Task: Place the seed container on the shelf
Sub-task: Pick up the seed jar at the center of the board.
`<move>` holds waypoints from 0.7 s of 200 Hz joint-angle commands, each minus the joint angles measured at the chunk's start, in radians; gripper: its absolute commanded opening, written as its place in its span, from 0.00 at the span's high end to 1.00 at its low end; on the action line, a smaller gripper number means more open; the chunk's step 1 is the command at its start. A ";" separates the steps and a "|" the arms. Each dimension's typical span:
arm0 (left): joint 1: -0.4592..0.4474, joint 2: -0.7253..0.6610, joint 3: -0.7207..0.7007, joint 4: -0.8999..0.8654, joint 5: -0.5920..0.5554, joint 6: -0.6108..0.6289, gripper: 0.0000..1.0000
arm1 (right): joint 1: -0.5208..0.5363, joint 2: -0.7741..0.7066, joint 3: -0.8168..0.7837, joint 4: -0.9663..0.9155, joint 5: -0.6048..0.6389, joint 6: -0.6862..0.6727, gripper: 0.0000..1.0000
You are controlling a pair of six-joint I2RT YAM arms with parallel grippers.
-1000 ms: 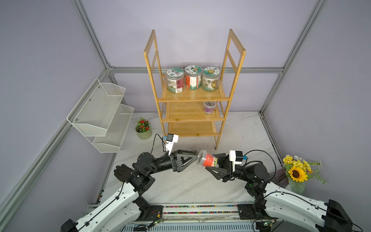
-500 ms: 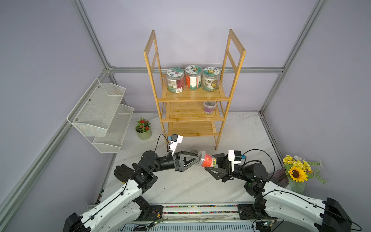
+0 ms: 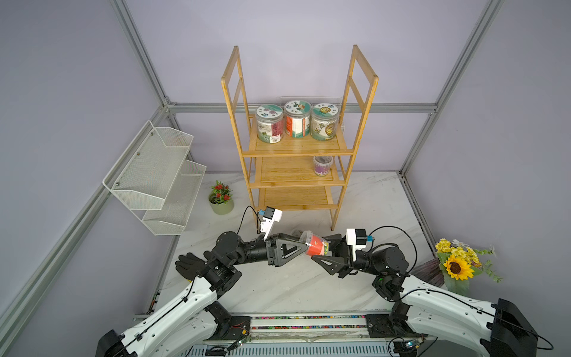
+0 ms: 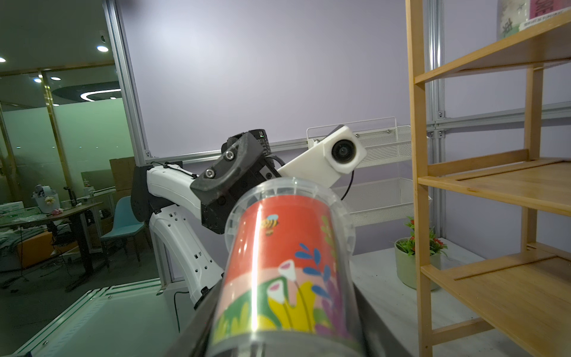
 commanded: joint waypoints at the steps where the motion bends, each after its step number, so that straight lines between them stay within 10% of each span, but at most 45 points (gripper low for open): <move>1: -0.008 -0.008 0.041 0.010 -0.007 0.039 0.00 | -0.005 0.011 0.039 0.038 -0.012 0.004 0.70; 140: -0.014 0.028 0.069 -0.053 -0.017 0.097 0.21 | -0.004 0.025 0.038 0.038 -0.016 -0.002 0.71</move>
